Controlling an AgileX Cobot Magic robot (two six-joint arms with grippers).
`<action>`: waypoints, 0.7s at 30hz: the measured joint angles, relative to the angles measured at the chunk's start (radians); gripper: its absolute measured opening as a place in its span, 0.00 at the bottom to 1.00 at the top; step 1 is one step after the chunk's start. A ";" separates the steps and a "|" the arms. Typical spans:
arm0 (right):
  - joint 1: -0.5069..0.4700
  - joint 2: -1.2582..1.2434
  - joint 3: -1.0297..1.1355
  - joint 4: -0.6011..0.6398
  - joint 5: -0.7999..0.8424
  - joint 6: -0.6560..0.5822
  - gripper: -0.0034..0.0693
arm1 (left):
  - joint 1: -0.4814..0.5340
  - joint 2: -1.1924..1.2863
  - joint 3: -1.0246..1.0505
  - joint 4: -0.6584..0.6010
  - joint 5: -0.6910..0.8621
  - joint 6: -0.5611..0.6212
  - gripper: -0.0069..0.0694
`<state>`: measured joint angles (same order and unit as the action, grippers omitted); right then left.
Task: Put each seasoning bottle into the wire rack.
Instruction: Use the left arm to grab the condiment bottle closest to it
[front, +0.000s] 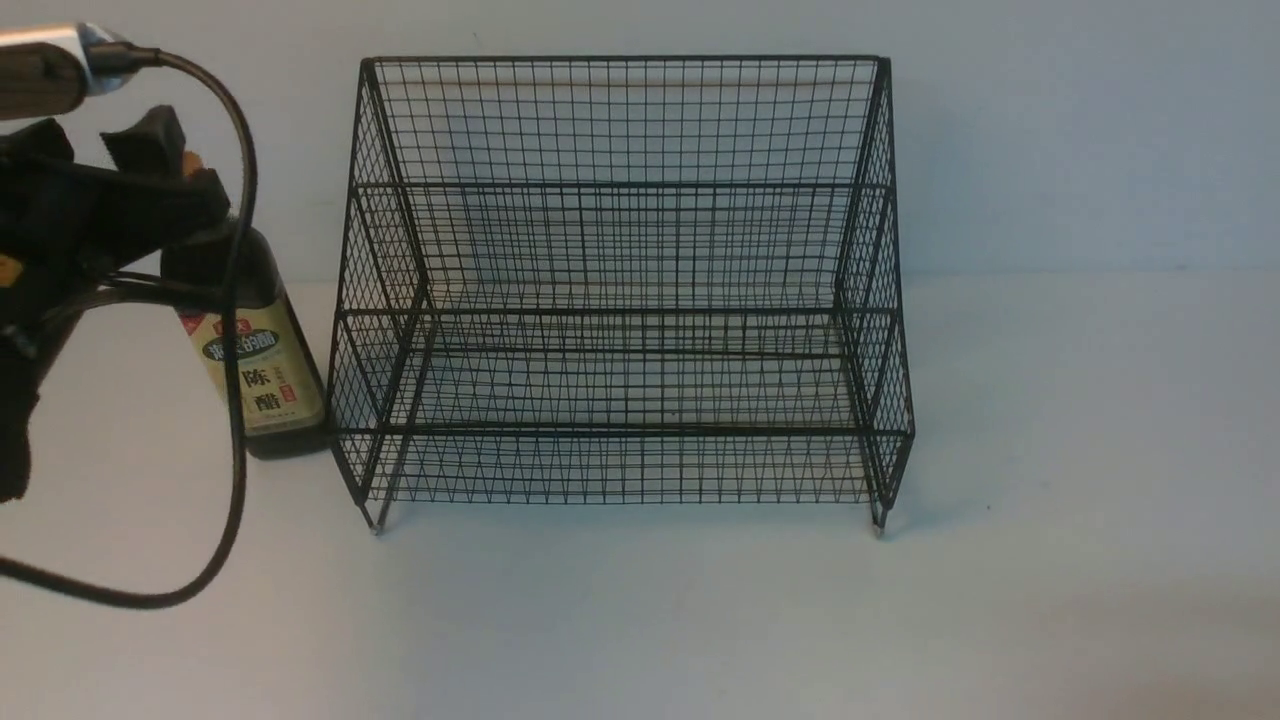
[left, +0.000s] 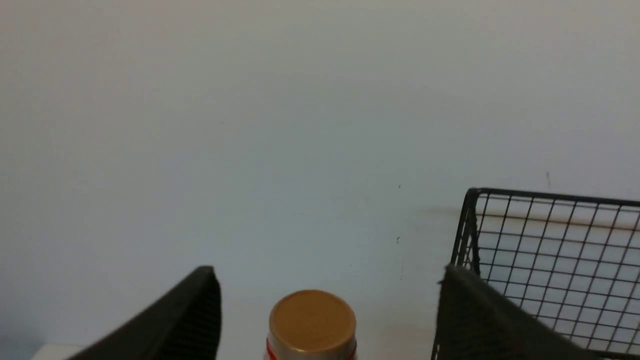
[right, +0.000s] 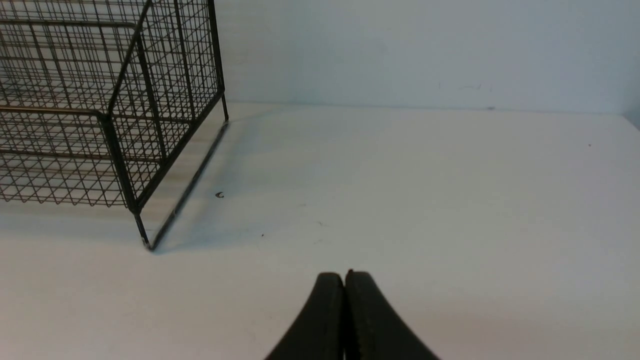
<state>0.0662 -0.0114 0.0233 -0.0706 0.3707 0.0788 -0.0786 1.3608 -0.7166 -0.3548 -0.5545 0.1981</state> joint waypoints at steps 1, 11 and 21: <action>0.000 0.000 0.000 0.000 0.000 0.000 0.03 | 0.000 0.027 -0.013 0.000 -0.005 0.000 0.82; 0.000 0.000 0.000 0.000 0.000 0.000 0.03 | 0.032 0.180 -0.148 -0.031 -0.029 -0.001 0.87; 0.000 0.000 0.000 0.000 0.000 0.000 0.03 | 0.042 0.257 -0.159 -0.045 -0.024 -0.005 0.86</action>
<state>0.0662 -0.0114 0.0233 -0.0706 0.3707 0.0788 -0.0371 1.6180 -0.8759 -0.3997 -0.5786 0.1929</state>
